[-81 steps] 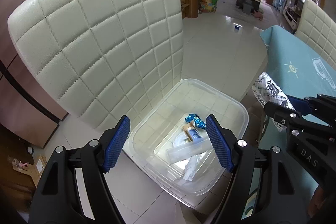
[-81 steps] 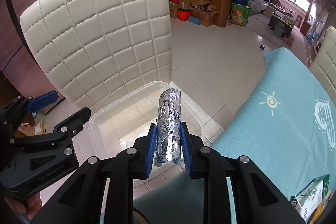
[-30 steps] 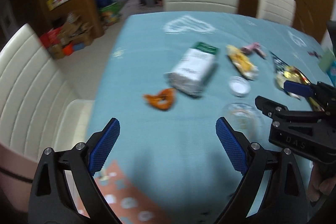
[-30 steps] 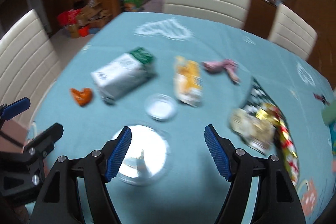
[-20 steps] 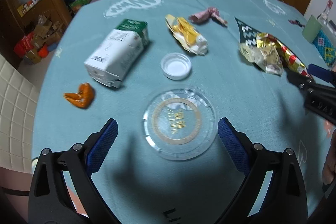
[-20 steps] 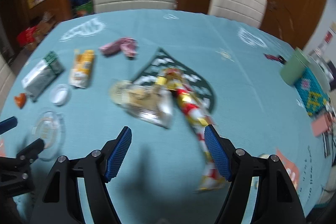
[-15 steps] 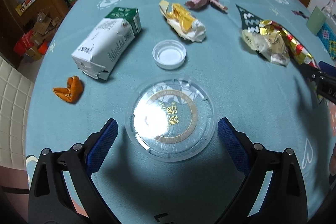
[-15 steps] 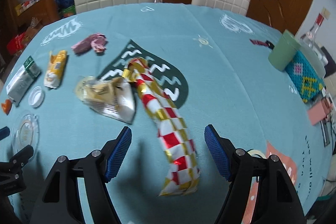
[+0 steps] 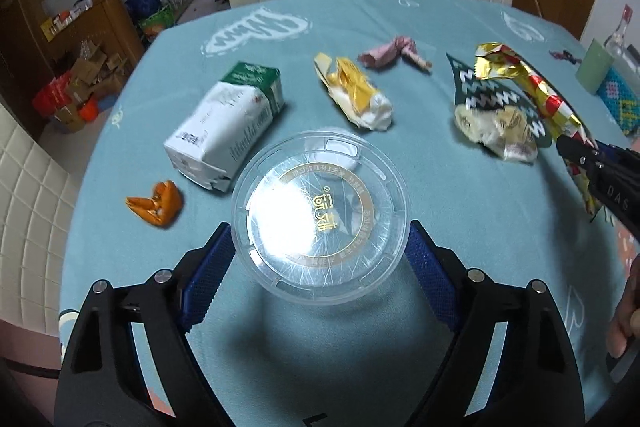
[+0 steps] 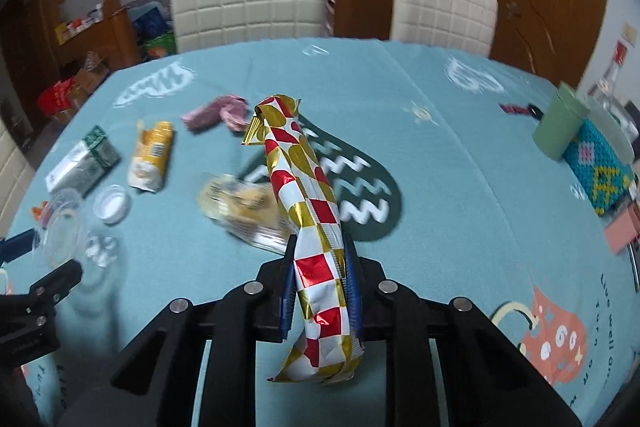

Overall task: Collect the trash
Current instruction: 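Grasp the clear plastic lid with the left tool while the right tool grasps the red-gold foil wrapper, then carry the lid and foil wrapper over the bin and open the left tool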

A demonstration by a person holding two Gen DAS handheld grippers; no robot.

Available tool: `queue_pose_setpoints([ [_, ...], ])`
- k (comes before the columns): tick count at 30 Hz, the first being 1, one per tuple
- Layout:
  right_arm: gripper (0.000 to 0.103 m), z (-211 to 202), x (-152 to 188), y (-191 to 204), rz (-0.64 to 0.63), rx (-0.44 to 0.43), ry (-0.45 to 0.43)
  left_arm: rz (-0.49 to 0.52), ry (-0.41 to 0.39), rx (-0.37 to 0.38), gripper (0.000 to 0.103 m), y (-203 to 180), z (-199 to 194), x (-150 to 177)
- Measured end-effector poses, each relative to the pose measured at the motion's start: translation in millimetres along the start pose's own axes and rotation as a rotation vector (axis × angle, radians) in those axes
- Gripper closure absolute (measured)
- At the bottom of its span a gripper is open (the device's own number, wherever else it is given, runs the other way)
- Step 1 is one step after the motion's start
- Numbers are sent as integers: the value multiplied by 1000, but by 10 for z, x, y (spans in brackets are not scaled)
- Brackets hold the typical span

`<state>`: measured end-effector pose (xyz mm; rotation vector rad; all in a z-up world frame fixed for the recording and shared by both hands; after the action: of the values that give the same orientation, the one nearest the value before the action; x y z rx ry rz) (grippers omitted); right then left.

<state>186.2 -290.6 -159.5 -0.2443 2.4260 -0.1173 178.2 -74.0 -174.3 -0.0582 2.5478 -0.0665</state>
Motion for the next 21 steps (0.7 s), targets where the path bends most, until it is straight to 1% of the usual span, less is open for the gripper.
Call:
queue_pose_setpoints([
  [3, 82, -86, -105, 267, -45, -44, -20, -19, -32, -10, 19, 131, -97, -60],
  [8, 82, -168, -225, 821, -134, -124, -35, -61, -55, -41, 19, 447, -191, -85],
  [12, 82, -218, -305, 1283, -212, -188, -47, -112, -62, -73, 19, 770, -265, -44],
  [21, 82, -290, -493, 2279, -364, -321, -66, -244, -81, -177, 19, 1634, -447, 100],
])
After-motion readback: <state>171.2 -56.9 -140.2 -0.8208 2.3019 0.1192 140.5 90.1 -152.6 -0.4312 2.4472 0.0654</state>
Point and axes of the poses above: each gripper's, at about its wrist camera, not at the fingertips, and z roughly the way its jaws point, y to its left, x to its underside, the point moved 8 cm from there along z, roughly the way its jaws point, and after that the axes turned 11 degrees about -z, right-handed, at the moved point
